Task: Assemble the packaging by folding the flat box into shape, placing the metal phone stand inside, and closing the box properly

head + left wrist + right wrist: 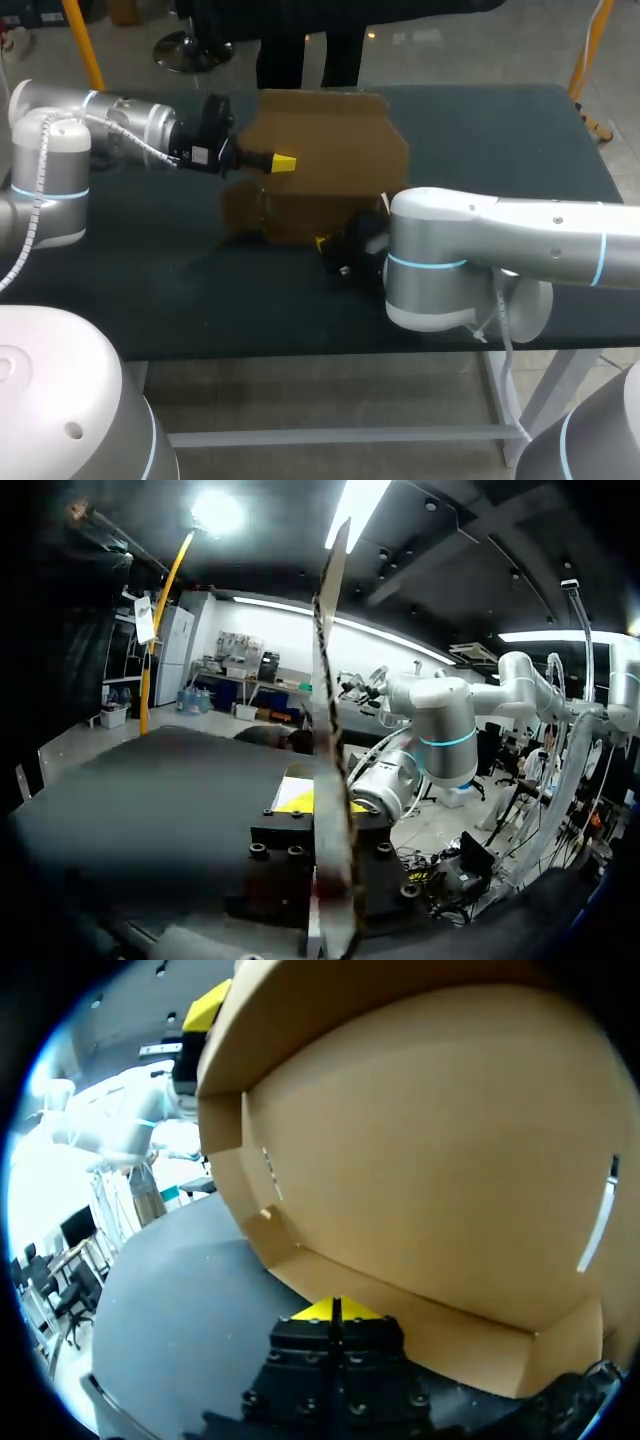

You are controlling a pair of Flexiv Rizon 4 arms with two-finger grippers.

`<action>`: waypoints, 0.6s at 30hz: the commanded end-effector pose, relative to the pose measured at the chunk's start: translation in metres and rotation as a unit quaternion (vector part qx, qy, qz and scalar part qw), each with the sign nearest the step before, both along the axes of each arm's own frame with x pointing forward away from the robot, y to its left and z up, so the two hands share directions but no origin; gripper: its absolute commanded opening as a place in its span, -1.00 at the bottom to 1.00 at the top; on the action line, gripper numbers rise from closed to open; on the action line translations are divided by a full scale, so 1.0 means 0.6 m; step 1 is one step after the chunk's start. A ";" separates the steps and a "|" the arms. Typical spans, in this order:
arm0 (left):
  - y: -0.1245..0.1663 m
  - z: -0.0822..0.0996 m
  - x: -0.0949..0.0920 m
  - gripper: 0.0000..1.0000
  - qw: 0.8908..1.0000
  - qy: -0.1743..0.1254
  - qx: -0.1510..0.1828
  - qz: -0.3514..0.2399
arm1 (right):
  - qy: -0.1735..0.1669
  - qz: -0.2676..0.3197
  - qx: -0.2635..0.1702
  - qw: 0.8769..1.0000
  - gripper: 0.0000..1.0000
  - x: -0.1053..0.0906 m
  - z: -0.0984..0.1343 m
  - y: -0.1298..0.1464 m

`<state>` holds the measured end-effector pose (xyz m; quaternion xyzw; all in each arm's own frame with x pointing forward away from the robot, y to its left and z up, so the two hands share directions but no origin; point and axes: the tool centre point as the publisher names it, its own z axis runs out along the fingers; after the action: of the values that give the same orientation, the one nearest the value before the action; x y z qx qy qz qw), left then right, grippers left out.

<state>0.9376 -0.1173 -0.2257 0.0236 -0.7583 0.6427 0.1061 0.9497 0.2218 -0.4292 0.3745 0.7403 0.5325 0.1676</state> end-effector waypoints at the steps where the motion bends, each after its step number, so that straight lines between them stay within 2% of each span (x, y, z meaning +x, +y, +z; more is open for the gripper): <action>1: 0.002 -0.005 0.001 -1.00 1.000 0.001 -0.001 -0.001 | -0.001 -0.003 -0.001 1.000 -1.00 0.001 -0.002 0.004; 13: 0.002 -0.005 0.001 -1.00 1.000 0.002 -0.001 -0.001 | -0.001 -0.003 -0.001 1.000 -1.00 0.001 -0.002 0.004; 18: 0.002 -0.005 0.001 -1.00 1.000 0.002 -0.001 -0.001 | -0.012 0.002 0.005 1.000 -1.00 -0.021 0.021 0.001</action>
<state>0.9377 -0.1164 -0.2265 0.0247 -0.7574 0.6437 0.1066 0.9470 0.2259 -0.4217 0.3673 0.7395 0.5382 0.1691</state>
